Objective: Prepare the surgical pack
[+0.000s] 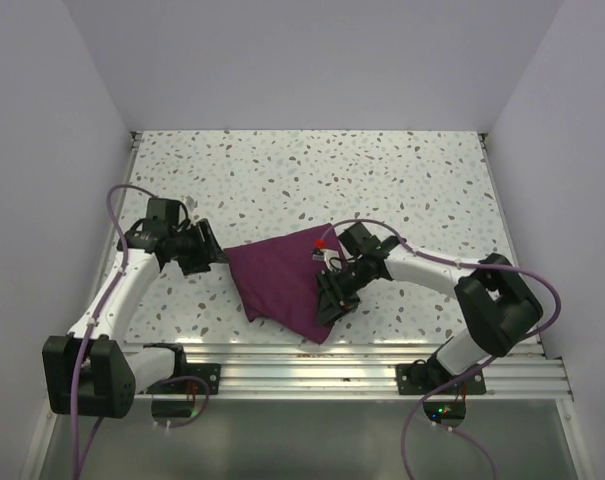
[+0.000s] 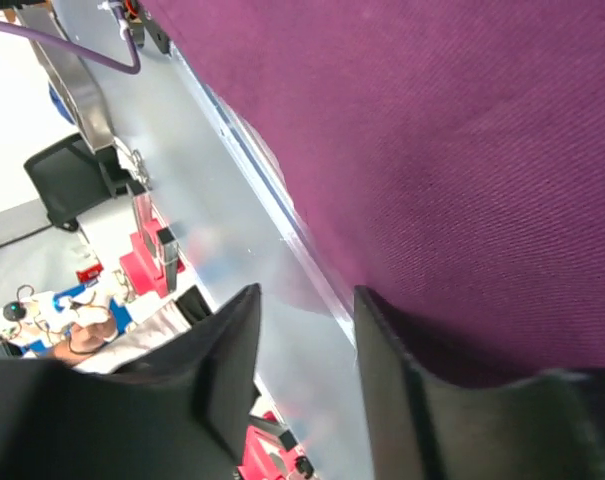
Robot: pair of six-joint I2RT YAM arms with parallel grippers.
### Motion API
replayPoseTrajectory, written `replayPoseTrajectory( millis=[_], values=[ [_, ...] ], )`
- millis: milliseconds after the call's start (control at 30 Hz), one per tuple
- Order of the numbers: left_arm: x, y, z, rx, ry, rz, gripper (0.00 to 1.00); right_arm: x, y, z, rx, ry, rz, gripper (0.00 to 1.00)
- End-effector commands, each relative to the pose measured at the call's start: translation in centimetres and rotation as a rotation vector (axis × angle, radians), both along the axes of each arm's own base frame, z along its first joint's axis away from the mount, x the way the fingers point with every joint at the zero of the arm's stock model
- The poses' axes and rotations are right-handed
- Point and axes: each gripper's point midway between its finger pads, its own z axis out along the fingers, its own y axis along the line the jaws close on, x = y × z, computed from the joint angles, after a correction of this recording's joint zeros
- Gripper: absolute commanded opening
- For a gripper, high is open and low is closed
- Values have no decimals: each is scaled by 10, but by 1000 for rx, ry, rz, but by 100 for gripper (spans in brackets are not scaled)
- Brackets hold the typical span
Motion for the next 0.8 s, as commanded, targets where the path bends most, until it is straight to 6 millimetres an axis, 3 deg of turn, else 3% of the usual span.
replayPoseTrajectory(
  millis=[0,33,133,167,200,233,267,300,400,467,600,667,767],
  values=[
    [10,-1,20,-10,-52,-25,58,10,12,29,67,-61,-16,49],
    [10,0,21,-4,-53,-24,58,11,8,31,36,-76,-19,49],
    [13,1,25,9,-68,-36,56,38,-9,37,-77,-173,-134,43],
    [12,-1,25,3,-69,-43,52,47,-17,37,-110,-184,-186,38],
    [12,-1,23,1,-57,-47,47,67,-35,30,-185,-215,-286,25],
    [11,-1,20,1,-48,-58,42,71,-48,29,-236,-201,-350,19],
    [9,-1,17,0,-33,-59,30,81,-66,21,-298,-200,-424,15],
    [6,-2,9,-3,-5,-64,24,87,-78,16,-354,-214,-472,10],
    [2,-7,-3,-31,44,-75,10,86,-93,1,-427,-177,-536,0],
    [2,-8,-4,-39,55,-59,4,79,-94,-10,-442,-128,-567,0],
    [7,-1,5,-3,26,-22,5,73,-81,-27,-381,-18,-672,0],
    [10,1,12,3,-3,-12,21,72,-77,-36,-351,-1,-708,0],
    [13,-1,21,-10,-39,-16,29,75,-67,-43,-284,26,-742,0]
  ],
)
